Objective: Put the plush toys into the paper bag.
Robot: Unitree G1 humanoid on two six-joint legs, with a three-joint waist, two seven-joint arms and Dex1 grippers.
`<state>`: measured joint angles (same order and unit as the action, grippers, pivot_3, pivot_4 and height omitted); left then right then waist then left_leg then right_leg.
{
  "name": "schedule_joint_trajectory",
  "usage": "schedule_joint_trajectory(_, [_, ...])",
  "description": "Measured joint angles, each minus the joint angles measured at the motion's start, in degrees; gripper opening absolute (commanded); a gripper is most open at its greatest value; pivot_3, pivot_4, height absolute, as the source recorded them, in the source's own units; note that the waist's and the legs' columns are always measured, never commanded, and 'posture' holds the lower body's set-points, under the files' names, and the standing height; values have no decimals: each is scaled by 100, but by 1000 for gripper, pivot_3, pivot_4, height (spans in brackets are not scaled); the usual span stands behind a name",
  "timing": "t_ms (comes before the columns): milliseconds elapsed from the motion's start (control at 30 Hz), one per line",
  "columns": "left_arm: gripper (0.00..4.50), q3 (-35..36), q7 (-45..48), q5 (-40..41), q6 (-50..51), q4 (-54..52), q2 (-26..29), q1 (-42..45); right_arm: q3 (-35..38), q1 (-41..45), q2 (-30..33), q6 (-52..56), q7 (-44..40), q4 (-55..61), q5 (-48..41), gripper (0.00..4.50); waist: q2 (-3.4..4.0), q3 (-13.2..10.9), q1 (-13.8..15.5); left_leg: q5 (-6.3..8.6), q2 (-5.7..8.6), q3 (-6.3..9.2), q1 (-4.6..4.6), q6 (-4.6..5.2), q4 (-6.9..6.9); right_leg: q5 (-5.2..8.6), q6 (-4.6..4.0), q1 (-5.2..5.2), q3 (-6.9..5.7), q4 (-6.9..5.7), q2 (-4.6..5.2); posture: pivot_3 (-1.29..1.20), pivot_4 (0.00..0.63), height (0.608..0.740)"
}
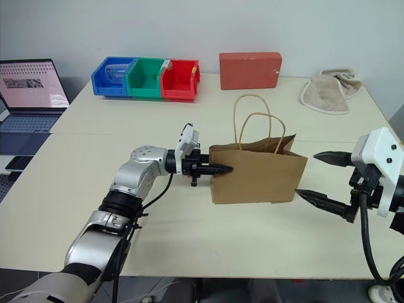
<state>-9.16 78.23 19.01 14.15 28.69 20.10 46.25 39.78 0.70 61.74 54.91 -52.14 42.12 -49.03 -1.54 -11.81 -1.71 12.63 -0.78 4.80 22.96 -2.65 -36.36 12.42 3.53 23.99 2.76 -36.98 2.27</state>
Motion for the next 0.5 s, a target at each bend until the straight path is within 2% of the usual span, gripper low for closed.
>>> schedule_joint_trajectory(167, [3795,2,0,-17,61,-203,181,-26,-98,54,46,-104,6,-158,44,4500,0,0,-8,0,0,0,-2,0,0,0,0,0,1,-1,0,0,150,740])
schedule_joint_trajectory(300, [3795,69,-46,-26,175,-767,718,-318,-396,287,128,-382,-17,-468,193,4500,1,0,-33,0,-3,-1,-5,0,2,0,-1,2,1,-4,0,0,150,740])
schedule_joint_trajectory(500, [3795,492,-606,-201,382,-1818,1809,-1134,-728,546,438,-914,-330,-1161,573,4500,1,0,-10,0,-4,-1,-3,0,3,1,-2,3,0,-1,0,0,150,740])
